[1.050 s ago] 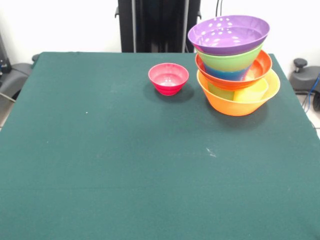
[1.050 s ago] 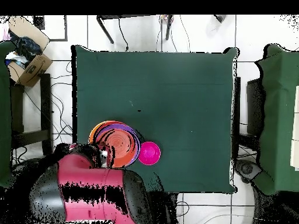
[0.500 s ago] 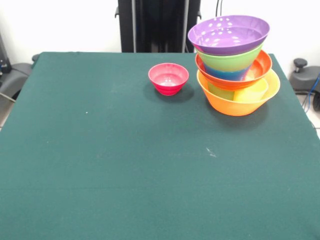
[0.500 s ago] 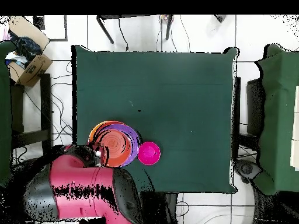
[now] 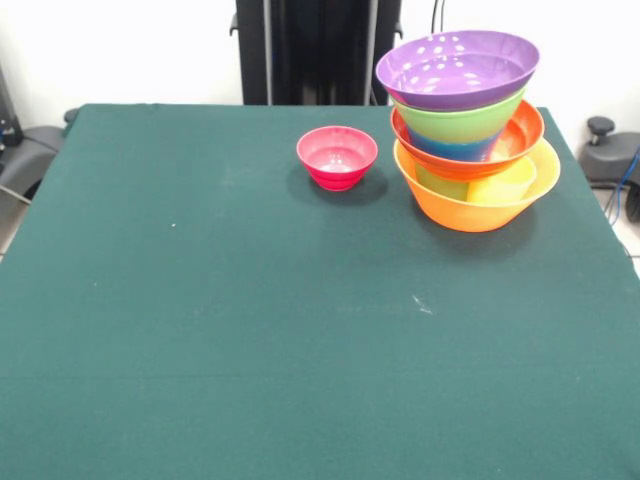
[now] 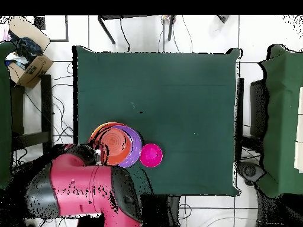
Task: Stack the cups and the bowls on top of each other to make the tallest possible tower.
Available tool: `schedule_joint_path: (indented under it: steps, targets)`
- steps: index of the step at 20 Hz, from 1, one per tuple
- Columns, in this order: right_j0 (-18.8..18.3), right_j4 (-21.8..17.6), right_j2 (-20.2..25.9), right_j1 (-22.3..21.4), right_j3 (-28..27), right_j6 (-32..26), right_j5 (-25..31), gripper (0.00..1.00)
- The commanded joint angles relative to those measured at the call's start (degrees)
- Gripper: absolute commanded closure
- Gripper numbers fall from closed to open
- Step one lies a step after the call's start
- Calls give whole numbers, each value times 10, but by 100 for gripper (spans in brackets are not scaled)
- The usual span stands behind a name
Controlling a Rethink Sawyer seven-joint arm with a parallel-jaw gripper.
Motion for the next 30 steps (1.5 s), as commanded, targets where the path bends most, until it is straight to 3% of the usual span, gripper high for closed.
schedule_joint_path:
  steps: [1,30]
  targets:
    - [19,-20,14,44,64,106,-29,100]
    - [49,-18,1,121,65,123,-120,100]
